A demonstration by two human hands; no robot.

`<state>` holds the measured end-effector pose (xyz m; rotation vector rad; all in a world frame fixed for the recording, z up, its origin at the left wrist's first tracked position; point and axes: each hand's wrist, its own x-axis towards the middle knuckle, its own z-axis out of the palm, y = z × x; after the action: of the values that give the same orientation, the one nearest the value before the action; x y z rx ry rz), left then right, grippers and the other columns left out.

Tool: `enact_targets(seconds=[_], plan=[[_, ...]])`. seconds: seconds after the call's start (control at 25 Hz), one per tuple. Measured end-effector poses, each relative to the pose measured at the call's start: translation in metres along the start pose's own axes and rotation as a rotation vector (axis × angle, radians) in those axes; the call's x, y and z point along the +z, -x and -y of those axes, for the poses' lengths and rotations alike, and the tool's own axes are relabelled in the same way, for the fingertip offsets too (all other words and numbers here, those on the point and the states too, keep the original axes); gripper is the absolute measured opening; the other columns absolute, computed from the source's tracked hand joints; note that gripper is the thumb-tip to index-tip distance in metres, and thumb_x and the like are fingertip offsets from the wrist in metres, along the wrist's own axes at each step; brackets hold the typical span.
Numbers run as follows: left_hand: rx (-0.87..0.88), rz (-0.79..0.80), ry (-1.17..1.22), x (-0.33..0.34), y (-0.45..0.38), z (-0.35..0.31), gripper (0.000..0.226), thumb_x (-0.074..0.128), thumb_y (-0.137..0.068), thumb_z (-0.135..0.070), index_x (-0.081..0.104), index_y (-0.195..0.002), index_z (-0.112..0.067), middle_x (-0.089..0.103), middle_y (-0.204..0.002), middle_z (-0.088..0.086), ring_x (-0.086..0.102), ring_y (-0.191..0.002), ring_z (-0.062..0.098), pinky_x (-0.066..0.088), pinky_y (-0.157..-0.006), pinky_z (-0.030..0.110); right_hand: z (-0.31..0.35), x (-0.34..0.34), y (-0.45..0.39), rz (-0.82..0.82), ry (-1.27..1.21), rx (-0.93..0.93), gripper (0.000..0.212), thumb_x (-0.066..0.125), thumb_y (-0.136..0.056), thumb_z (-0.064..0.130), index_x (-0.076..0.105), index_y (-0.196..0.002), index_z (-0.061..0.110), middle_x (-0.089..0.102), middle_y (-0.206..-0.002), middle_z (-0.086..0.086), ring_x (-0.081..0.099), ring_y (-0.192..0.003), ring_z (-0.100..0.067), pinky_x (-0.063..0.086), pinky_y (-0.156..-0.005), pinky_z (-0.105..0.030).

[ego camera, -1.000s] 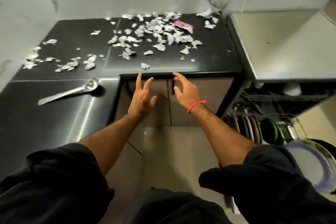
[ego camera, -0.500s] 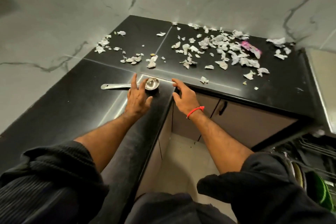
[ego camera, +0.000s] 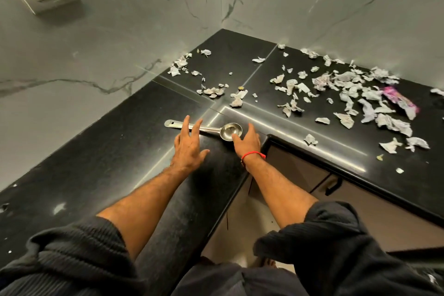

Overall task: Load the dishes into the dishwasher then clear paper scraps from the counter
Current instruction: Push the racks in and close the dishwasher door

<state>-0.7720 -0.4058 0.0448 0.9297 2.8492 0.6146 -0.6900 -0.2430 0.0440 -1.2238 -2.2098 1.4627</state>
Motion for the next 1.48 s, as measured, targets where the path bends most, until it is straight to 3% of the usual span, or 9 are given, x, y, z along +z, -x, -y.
enact_targets(seconds=[0.28, 0.56, 0.68, 0.76, 0.88, 1.0, 1.12, 1.2, 1.48], plan=[[0.016, -0.001, -0.020, 0.010, -0.010, -0.012, 0.095, 0.078, -0.082, -0.027, 0.020, -0.156, -0.031, -0.005, -0.166, 0.007, 0.010, -0.153, 0.029, 0.014, -0.121, 0.051, -0.005, 0.003, -0.030, 0.020, 0.061, 0.123, 0.035, 0.055, -0.091, 0.019, 0.060, -0.125, 0.014, 0.062, -0.124, -0.015, 0.056, -0.115, -0.032, 0.045, -0.091, -0.031], [0.118, -0.023, -0.111, -0.006, -0.010, -0.023, 0.086, 0.072, -0.087, -0.031, 0.022, -0.157, -0.030, 0.002, -0.167, 0.008, -0.006, -0.154, 0.030, 0.007, -0.123, 0.057, -0.028, -0.038, -0.012, -0.145, -0.080, -0.001, 0.025, 0.053, -0.088, 0.011, 0.070, -0.106, 0.017, 0.070, -0.098, -0.007, 0.060, -0.099, -0.024, 0.047, -0.086, -0.031], [0.236, -0.058, -0.179, -0.006, -0.006, -0.035, 0.073, 0.065, -0.093, -0.039, 0.028, -0.155, -0.026, 0.029, -0.157, 0.010, 0.015, -0.151, 0.031, 0.011, -0.121, 0.056, -0.038, -0.071, 0.014, -0.283, -0.155, -0.088, 0.020, 0.053, -0.090, 0.011, 0.071, -0.094, 0.017, 0.069, -0.084, -0.003, 0.059, -0.085, -0.020, 0.045, -0.080, -0.031], [0.382, -0.108, -0.200, -0.003, 0.001, -0.054, 0.054, 0.057, -0.097, -0.042, 0.042, -0.147, -0.027, 0.053, -0.132, 0.005, 0.043, -0.129, 0.028, 0.025, -0.114, 0.051, -0.052, -0.097, 0.038, -0.380, -0.168, -0.120, 0.019, 0.053, -0.094, 0.014, 0.072, -0.098, 0.014, 0.071, -0.088, -0.002, 0.062, -0.087, -0.020, 0.047, -0.081, -0.033], [0.591, -0.106, -0.241, 0.010, 0.024, -0.098, 0.038, 0.047, -0.099, -0.047, 0.055, -0.133, -0.032, 0.060, -0.109, -0.001, 0.055, -0.101, 0.024, 0.038, -0.091, 0.043, -0.087, -0.143, 0.078, -0.552, -0.184, -0.087, 0.019, 0.054, -0.095, 0.018, 0.070, -0.105, 0.017, 0.071, -0.093, 0.002, 0.064, -0.092, -0.018, 0.049, -0.087, -0.035], [0.743, -0.013, -0.161, 0.037, 0.062, -0.156, 0.039, 0.047, -0.100, -0.046, 0.056, -0.134, -0.028, 0.061, -0.109, -0.001, 0.056, -0.096, 0.023, 0.036, -0.084, 0.041, -0.132, -0.191, 0.125, -0.767, -0.310, 0.010, 0.015, 0.059, -0.093, 0.021, 0.070, -0.103, 0.019, 0.067, -0.084, 0.010, 0.063, -0.078, -0.009, 0.054, -0.079, -0.035], [0.863, 0.236, -0.041, 0.065, 0.105, -0.217, 0.039, 0.042, -0.105, -0.037, 0.048, -0.142, -0.027, 0.056, -0.119, 0.000, 0.052, -0.108, 0.024, 0.032, -0.090, 0.042, -0.175, -0.242, 0.182, -0.937, -0.539, 0.122, 0.011, 0.064, -0.091, 0.021, 0.069, -0.100, 0.016, 0.069, -0.086, 0.001, 0.062, -0.068, -0.010, 0.055, -0.057, -0.029], [0.957, 0.359, 0.038, 0.082, 0.131, -0.252, 0.038, 0.038, -0.107, -0.030, 0.045, -0.145, -0.026, 0.053, -0.118, 0.001, 0.049, -0.109, 0.023, 0.033, -0.091, 0.043, -0.201, -0.274, 0.221, -1.004, -0.618, 0.148, 0.010, 0.067, -0.091, 0.019, 0.068, -0.098, 0.012, 0.068, -0.085, -0.004, 0.061, -0.063, -0.010, 0.053, -0.053, -0.027], [1.151, 0.632, 0.247, 0.163, 0.240, -0.385, 0.037, 0.043, -0.099, -0.019, 0.058, -0.133, -0.026, 0.062, -0.108, 0.005, 0.059, -0.099, 0.027, 0.045, -0.091, 0.045, -0.320, -0.378, 0.348, -1.195, -0.635, 0.287, 0.010, 0.074, -0.083, 0.028, 0.072, -0.091, 0.023, 0.072, -0.090, -0.004, 0.067, -0.080, -0.020, 0.059, -0.077, -0.047]])
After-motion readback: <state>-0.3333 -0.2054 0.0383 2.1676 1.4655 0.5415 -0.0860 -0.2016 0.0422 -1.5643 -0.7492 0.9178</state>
